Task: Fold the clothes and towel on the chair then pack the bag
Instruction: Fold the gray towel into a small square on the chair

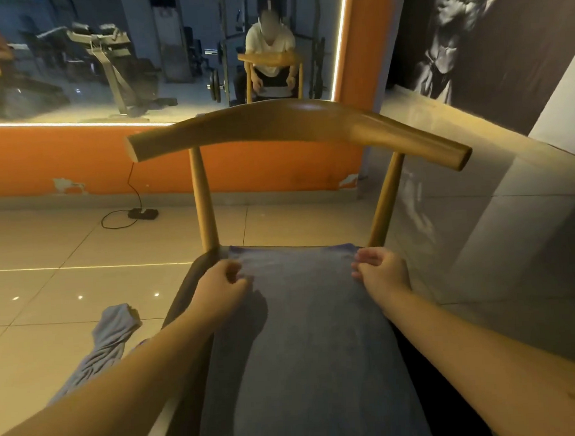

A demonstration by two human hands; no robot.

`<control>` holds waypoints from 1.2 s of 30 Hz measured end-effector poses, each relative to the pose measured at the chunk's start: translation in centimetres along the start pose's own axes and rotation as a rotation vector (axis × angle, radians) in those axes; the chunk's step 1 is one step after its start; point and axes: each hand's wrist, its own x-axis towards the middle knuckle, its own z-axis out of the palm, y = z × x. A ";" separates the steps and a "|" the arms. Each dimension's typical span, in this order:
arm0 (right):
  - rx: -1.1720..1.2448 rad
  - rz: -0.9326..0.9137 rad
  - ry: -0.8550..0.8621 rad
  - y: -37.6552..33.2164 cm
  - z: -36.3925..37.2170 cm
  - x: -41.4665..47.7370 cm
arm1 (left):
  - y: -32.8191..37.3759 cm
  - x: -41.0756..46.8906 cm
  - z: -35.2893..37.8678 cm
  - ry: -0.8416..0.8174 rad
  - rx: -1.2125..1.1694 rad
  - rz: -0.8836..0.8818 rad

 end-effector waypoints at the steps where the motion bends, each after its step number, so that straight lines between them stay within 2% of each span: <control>1: 0.026 -0.003 -0.018 0.0 -0.9 -1.6 | -0.6 -1.8 -0.3 -0.019 0.049 0.030; 4: 0.024 -0.012 -0.078 0.2 -3.4 -6.7 | -1.9 -7.0 -1.8 -0.059 0.186 0.094; 10: 0.009 -0.021 -0.152 1.9 -9.2 -18.1 | -3.4 -18.1 -2.7 0.020 0.398 0.093; 14: -0.058 -0.052 -0.008 5.4 -11.6 -24.6 | -4.2 -23.4 -1.6 0.079 0.210 -0.036; 17: -0.124 0.032 0.062 8.4 -12.4 -27.4 | -4.9 -25.7 -0.7 0.067 0.068 -0.172; 19: -0.219 0.096 0.050 10.0 -12.5 -28.3 | -4.9 -26.7 -0.1 0.104 0.029 -0.193; 22: -0.214 0.187 0.000 11.5 -11.9 -28.8 | -4.7 -27.4 0.7 0.142 0.023 -0.203; 27: -0.007 0.239 -0.073 13.9 -10.6 -28.2 | -7.3 -28.2 2.7 -0.009 -0.122 -0.365; 31: -0.057 0.251 -0.144 15.3 -10.2 -28.6 | -8.8 -28.1 3.5 -0.105 -0.224 -0.383; 36: -0.185 0.309 -0.194 18.4 -10.0 -30.1 | -10.2 -29.2 3.9 -0.146 -0.182 -0.385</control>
